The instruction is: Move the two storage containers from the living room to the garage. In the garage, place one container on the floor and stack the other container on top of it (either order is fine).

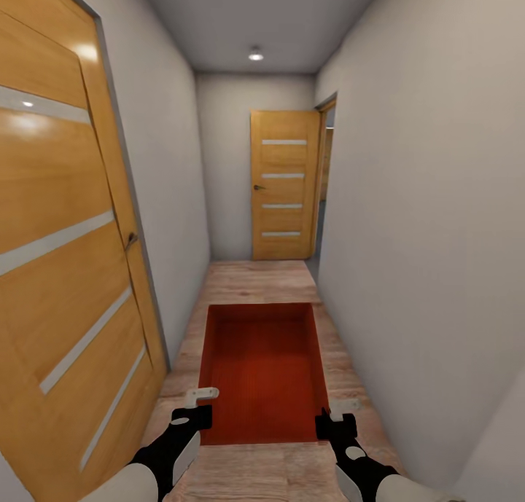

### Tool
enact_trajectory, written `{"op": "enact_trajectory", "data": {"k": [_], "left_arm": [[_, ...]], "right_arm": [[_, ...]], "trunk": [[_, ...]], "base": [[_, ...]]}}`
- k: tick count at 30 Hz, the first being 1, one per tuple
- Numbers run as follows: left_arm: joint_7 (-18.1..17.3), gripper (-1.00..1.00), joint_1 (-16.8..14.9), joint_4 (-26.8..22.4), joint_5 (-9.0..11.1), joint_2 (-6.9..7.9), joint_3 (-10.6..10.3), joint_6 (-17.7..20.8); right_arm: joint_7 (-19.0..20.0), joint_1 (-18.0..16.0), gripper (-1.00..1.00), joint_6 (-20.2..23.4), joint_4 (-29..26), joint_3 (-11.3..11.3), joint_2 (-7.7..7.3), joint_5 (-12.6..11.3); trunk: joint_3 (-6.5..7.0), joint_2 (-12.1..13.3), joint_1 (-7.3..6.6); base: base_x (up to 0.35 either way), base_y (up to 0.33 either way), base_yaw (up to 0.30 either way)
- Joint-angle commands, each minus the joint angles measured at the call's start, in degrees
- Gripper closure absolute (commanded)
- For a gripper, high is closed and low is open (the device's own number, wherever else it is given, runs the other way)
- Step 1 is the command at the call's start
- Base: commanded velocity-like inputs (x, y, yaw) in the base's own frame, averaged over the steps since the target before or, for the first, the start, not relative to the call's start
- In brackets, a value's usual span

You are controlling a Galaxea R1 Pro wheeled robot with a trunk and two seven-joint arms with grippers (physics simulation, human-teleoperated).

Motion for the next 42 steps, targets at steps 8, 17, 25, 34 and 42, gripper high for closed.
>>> {"op": "enact_trajectory", "data": {"k": [8, 17, 25, 34, 42], "left_arm": [[0.7, 1.00, -0.1, -0.3, -0.2, 0.06, 0.6, 0.4], [0.7, 1.00, -0.1, -0.3, -0.2, 0.06, 0.6, 0.4], [0.7, 1.00, -0.1, -0.3, -0.2, 0.06, 0.6, 0.4], [0.7, 1.00, -0.1, -0.3, -0.2, 0.06, 0.6, 0.4], [0.7, 1.00, -0.1, -0.3, -0.2, 0.06, 0.6, 0.4]], "right_arm": [[-0.7, 0.0, 1.00, -0.6, 0.2, -1.4, -0.02, -1.9], [-0.7, 0.0, 1.00, -0.6, 0.2, -1.4, -0.02, -1.9], [-0.7, 0.0, 1.00, -0.6, 0.2, -1.4, -0.02, -1.9], [-0.7, 0.0, 1.00, -0.6, 0.2, -1.5, -0.02, -1.9], [-0.7, 0.0, 1.00, -0.5, 0.2, -1.4, -0.02, -1.9]], "trunk": [[-0.08, -0.1, 0.04], [-0.08, -0.1, 0.04], [-0.08, -0.1, 0.04], [-0.08, -0.1, 0.04], [-0.08, -0.1, 0.04]], "base": [[0.322, 0.000, 0.000], [0.322, 0.000, 0.002], [0.322, 0.000, 0.155], [0.322, 0.000, 0.015], [0.322, 0.000, 0.001]]}}
